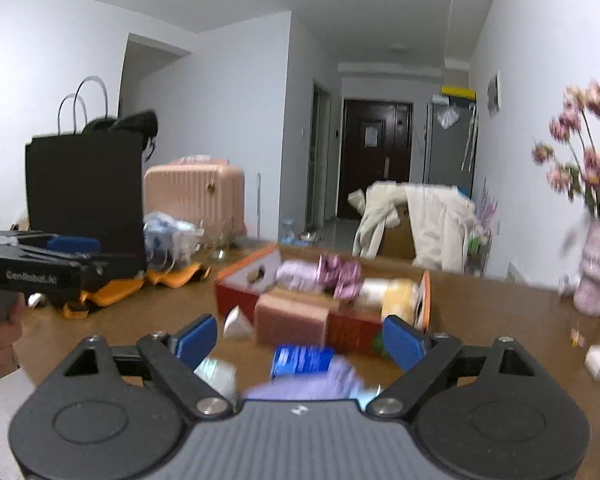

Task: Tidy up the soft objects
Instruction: 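Move both open tools back over the remaining pile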

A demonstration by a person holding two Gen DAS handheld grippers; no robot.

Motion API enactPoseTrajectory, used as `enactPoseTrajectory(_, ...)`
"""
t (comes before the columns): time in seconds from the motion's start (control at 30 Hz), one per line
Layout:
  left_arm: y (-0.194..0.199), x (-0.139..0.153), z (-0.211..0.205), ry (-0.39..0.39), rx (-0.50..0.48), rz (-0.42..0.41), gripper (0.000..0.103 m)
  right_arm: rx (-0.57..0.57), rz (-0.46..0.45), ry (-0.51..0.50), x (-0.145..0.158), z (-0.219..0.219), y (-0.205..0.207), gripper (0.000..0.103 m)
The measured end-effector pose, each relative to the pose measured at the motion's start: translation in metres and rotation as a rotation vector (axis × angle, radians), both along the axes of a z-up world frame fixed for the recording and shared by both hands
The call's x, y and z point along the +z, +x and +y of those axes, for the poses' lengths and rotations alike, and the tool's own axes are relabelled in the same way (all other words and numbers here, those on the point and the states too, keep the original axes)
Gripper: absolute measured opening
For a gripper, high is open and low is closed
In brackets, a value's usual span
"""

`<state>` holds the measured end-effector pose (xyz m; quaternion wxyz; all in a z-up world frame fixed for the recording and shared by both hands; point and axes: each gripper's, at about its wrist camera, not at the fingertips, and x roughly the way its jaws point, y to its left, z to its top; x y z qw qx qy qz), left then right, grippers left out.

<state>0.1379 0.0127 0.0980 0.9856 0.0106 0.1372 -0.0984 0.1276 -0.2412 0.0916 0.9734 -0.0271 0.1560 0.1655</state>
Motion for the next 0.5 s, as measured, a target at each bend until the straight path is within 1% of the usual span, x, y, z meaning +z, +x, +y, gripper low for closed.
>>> enactPoseTrajectory(0.07,-0.016,-0.014,0.004,-0.006,0.023,0.010,0.093,-0.033,0.029,0.023,-0.015,-0.002,-0.010,0.090)
enactPoseTrajectory(0.13,-0.028,-0.026,0.007,-0.016,0.030,0.036,0.094,-0.063,0.051,0.046,-0.028,-0.005,-0.021,0.090)
enactPoseTrajectory(0.2,-0.032,-0.035,0.007,0.005,0.021,0.066,0.094,-0.066,0.059,0.055,-0.038,-0.008,-0.030,0.090)
enactPoseTrajectory(0.3,-0.034,-0.043,0.004,0.039,0.030,0.080,0.094,-0.083,0.061,0.062,-0.047,-0.011,-0.035,0.090)
enactPoseTrajectory(0.43,-0.033,-0.045,0.002,0.010,0.008,0.095,0.094,-0.117,0.064,0.082,-0.051,-0.014,-0.034,0.090)
enactPoseTrajectory(0.5,-0.032,-0.046,-0.002,0.020,-0.002,0.094,0.094,-0.118,0.069,0.084,-0.053,-0.015,-0.033,0.090)
